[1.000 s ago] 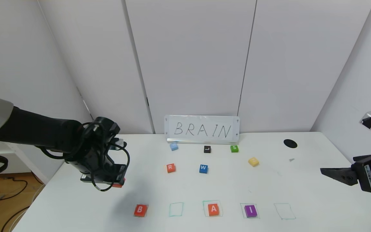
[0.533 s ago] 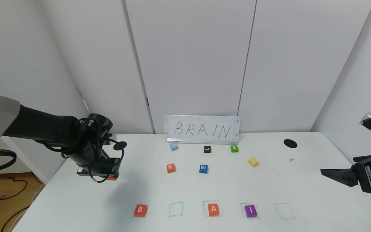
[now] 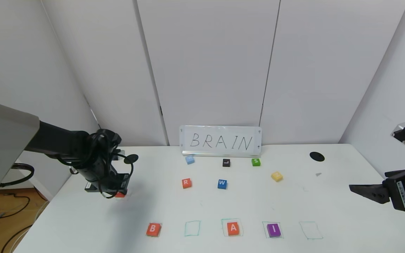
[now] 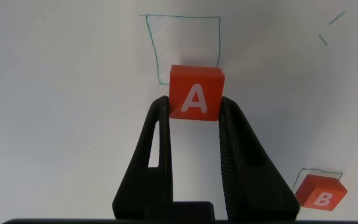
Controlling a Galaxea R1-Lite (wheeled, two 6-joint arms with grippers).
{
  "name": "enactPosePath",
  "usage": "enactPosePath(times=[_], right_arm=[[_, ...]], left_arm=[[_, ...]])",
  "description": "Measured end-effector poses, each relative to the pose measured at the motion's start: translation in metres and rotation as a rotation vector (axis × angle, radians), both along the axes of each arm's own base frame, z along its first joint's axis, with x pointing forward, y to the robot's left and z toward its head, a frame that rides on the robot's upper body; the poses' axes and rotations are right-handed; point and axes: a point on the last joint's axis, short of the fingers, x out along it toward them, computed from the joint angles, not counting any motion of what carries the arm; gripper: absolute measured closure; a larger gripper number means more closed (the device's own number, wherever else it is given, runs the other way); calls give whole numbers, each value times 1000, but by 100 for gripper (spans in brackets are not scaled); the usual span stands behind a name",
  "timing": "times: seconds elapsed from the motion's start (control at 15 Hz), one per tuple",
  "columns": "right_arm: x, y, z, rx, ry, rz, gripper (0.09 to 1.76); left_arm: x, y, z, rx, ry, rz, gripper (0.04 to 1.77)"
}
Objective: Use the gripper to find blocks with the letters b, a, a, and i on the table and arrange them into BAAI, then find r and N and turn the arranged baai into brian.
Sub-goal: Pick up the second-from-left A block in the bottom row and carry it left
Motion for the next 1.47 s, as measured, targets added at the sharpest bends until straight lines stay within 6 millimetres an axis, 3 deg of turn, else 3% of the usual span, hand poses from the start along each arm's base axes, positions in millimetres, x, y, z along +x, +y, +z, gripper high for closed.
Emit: enactPosePath(times=[0.33,1.47], right_arm=[[1,0,-1,-5,2,2,14],[2,0,-1,-8,3,1,14]], left_arm=[[8,9,-10,-8,12,-4,131],[18,9,-22,-23,17,-7,131]])
